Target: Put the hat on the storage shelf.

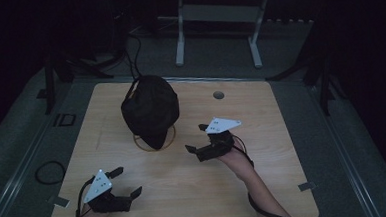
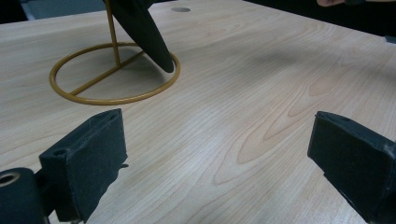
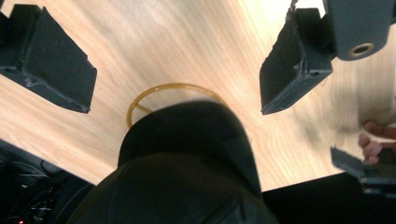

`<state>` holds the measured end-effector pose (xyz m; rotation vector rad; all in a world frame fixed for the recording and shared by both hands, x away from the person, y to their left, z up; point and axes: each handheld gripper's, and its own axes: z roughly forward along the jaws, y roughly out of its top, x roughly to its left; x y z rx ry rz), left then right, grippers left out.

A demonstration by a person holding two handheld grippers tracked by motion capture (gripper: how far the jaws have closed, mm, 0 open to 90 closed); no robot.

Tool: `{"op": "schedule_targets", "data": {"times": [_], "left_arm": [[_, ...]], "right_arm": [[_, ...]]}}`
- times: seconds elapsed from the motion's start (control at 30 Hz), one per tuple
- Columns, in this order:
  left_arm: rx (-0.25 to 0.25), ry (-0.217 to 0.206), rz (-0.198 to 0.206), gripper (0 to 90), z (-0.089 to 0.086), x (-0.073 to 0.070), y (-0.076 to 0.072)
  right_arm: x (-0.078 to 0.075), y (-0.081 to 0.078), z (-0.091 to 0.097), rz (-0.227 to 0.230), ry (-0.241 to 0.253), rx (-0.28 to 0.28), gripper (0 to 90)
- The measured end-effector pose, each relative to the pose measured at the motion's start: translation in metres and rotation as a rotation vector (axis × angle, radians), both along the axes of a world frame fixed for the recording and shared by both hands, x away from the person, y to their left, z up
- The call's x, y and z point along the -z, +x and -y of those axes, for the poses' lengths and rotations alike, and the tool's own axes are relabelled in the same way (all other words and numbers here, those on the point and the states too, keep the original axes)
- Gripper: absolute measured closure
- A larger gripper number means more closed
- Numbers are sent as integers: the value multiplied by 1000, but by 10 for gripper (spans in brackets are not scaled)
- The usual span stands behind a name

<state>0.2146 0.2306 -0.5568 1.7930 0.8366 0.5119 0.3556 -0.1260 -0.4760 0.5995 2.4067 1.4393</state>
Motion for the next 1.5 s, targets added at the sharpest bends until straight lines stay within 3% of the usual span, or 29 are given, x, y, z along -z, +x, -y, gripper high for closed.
{"op": "schedule_targets", "data": {"times": [0.47,0.83,1.0,1.27,1.5], "left_arm": [[5,-3,0,48,0,0,0],[6,-3,6,48,1,0,-1],[8,-6,4,48,0,0,-1],[8,3,8,48,1,0,-1],[10,2,5,48,1,0,-2]], "right_arm": [[33,-19,24,-20,-3,-25,128],[48,-32,36,-27,-14,-54,125],[56,-36,46,-48,0,-40,126],[69,-45,62,-43,-29,-39,125],[70,-50,77,-42,-22,-24,125]]}}
